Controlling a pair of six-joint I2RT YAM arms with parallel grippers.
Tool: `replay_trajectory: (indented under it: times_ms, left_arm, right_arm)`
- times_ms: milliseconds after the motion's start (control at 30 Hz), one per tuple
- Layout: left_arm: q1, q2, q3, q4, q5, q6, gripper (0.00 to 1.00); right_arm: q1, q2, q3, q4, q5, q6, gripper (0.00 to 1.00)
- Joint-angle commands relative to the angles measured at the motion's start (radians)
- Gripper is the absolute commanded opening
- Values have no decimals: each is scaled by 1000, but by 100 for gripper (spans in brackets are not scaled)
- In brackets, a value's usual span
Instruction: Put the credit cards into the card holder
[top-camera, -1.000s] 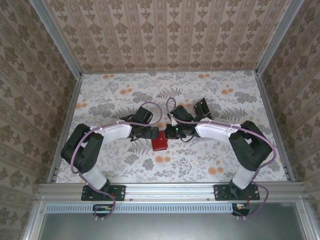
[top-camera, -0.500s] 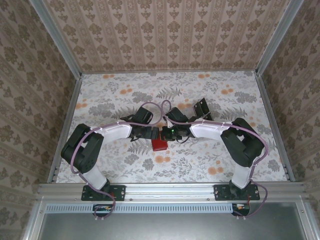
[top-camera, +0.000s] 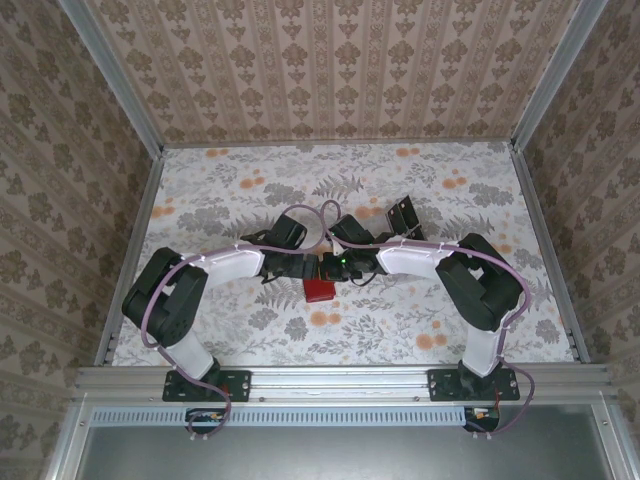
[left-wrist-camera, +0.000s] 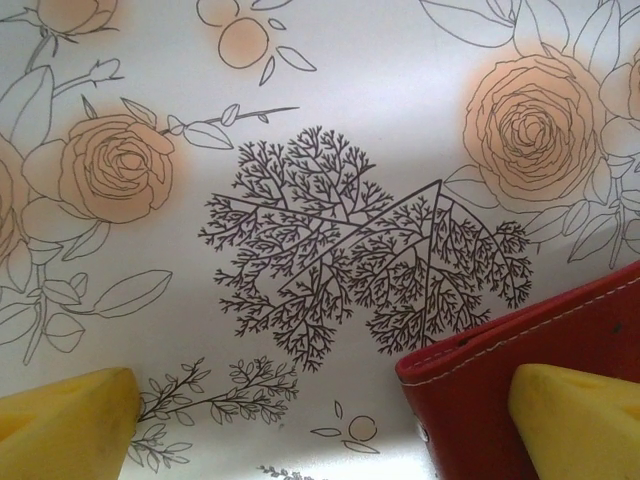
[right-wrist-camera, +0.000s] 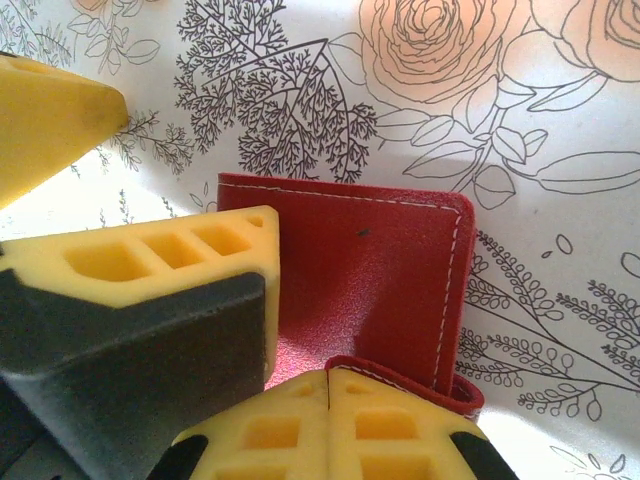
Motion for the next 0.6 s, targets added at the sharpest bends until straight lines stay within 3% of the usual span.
replay_trajectory:
  times_ms: [0,567]
  left_arm:
    - [-7,22,-20,-15,-8,-14,100]
    - [-10,25,-21,-12,-9,-16,100]
  right_arm:
    - [6,29,3,-15,20,1,0]
    - [43,80,2,-78,52,-12,0]
